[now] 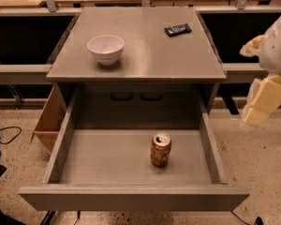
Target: Pick orange can from top drawer and place on counter
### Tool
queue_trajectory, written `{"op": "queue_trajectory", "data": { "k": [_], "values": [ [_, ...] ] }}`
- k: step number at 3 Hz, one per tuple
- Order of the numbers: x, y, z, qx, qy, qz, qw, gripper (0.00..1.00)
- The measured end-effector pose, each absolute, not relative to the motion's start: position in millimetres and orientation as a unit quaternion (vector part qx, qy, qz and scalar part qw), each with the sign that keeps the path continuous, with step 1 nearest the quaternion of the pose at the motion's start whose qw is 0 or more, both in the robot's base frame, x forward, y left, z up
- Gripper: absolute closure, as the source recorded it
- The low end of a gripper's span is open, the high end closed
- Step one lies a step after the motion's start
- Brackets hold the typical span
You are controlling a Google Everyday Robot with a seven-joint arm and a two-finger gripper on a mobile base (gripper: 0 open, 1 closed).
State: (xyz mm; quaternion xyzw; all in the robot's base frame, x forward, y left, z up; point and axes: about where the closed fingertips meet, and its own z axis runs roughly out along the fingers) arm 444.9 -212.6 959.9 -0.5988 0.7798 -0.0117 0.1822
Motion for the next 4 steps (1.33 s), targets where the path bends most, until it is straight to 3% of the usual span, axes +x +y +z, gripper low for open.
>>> {"op": "queue_trajectory", "data": {
  "k": [3, 4],
  "values": [
    [488.8, -160.3, 837.3, -0.566, 0.705, 0.169, 0.393, 0.0],
    [488.8, -160.3, 837.2, -0.566, 0.705, 0.169, 0.393, 0.0]
  ]
}}
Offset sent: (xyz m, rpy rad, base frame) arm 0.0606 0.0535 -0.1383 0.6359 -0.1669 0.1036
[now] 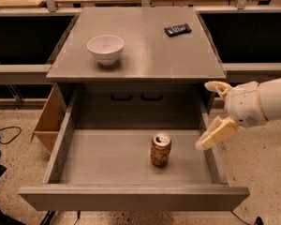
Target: Pick orange can from top drawer and place on counter
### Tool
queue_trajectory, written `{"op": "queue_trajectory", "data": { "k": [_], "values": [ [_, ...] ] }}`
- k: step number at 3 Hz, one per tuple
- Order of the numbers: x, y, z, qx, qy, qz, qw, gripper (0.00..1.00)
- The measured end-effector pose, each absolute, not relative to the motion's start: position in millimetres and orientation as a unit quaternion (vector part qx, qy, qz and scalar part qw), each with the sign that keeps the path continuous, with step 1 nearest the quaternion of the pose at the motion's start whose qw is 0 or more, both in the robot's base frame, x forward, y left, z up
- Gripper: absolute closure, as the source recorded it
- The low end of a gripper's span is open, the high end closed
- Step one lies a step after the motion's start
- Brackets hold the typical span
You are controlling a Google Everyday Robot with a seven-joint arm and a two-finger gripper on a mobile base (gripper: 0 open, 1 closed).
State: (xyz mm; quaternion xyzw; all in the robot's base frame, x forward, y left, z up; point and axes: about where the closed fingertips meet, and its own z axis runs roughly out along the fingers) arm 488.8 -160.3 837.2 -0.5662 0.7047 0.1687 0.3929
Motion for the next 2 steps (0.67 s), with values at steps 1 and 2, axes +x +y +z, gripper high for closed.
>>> {"op": "queue_trajectory", "data": {
  "k": [1, 2],
  "values": [
    [499.7, -152.4, 803.2, -0.558, 0.701, 0.206, 0.394, 0.0],
    [510.9, -137.2, 764.6, -0.56, 0.681, 0.246, 0.402, 0.0]
  ]
}}
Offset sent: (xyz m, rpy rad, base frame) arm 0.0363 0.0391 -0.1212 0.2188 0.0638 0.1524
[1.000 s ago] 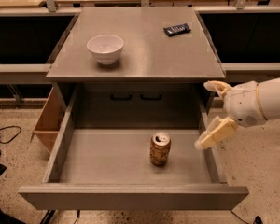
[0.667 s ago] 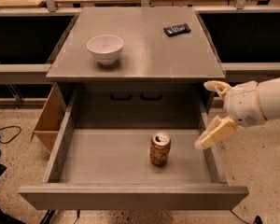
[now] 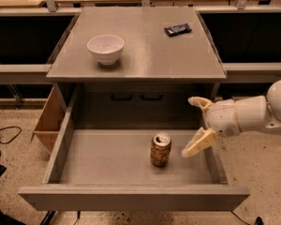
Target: Pick orange can from top drawer and place on counter
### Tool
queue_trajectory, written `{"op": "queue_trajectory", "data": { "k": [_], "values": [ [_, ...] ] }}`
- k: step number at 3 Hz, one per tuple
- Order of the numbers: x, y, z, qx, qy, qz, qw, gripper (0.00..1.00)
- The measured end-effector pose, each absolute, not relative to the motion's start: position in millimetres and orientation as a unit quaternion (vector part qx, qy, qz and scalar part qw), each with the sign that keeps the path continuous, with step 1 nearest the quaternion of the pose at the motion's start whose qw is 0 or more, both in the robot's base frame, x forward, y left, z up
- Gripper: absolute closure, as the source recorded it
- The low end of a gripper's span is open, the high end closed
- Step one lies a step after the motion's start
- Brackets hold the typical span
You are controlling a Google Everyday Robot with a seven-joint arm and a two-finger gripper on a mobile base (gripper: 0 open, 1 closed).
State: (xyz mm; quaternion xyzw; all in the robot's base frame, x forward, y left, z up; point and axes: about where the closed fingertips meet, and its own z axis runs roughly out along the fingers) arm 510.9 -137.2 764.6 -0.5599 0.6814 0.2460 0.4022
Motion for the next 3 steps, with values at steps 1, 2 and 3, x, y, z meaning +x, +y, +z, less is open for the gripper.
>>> {"op": "queue_trajectory", "data": {
  "k": [1, 2, 3],
  "values": [
    [517.4, -128.2, 732.4, -0.564, 0.662, 0.272, 0.412, 0.0],
    [517.4, -121.2, 707.4, -0.567, 0.649, 0.291, 0.416, 0.0],
    [513.0, -109.7, 690.9, -0.573, 0.639, 0.303, 0.414, 0.0]
  ]
}}
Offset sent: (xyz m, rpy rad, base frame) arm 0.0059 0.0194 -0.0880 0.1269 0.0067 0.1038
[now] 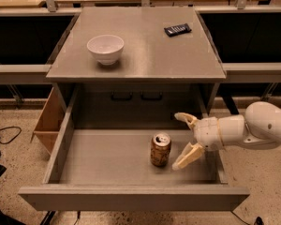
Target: Pick orange can from top drawer and place on counter
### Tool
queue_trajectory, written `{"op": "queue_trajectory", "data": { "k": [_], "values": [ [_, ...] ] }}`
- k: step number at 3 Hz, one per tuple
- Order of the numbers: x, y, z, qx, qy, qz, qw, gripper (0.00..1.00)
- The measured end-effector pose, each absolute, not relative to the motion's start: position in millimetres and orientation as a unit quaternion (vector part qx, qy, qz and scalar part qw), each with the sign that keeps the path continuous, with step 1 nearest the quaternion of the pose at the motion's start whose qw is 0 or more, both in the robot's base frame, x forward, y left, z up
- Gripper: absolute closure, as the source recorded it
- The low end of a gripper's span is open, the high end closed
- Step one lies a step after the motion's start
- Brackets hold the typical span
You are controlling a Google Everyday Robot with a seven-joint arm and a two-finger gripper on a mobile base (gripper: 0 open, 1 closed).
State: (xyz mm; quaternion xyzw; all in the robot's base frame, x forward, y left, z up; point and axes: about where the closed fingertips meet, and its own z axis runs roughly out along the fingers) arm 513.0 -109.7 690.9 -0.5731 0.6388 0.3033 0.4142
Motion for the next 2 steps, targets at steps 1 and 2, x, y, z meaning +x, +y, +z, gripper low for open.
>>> {"op": "queue_trajectory", "data": {
  "k": [1, 2],
  "values": [
    [511.6, -93.3, 677.6, -0.582, 0.629, 0.317, 0.406, 0.15],
    [511.9, -77.5, 670.4, -0.594, 0.62, 0.328, 0.395, 0.38]
  ]
}}
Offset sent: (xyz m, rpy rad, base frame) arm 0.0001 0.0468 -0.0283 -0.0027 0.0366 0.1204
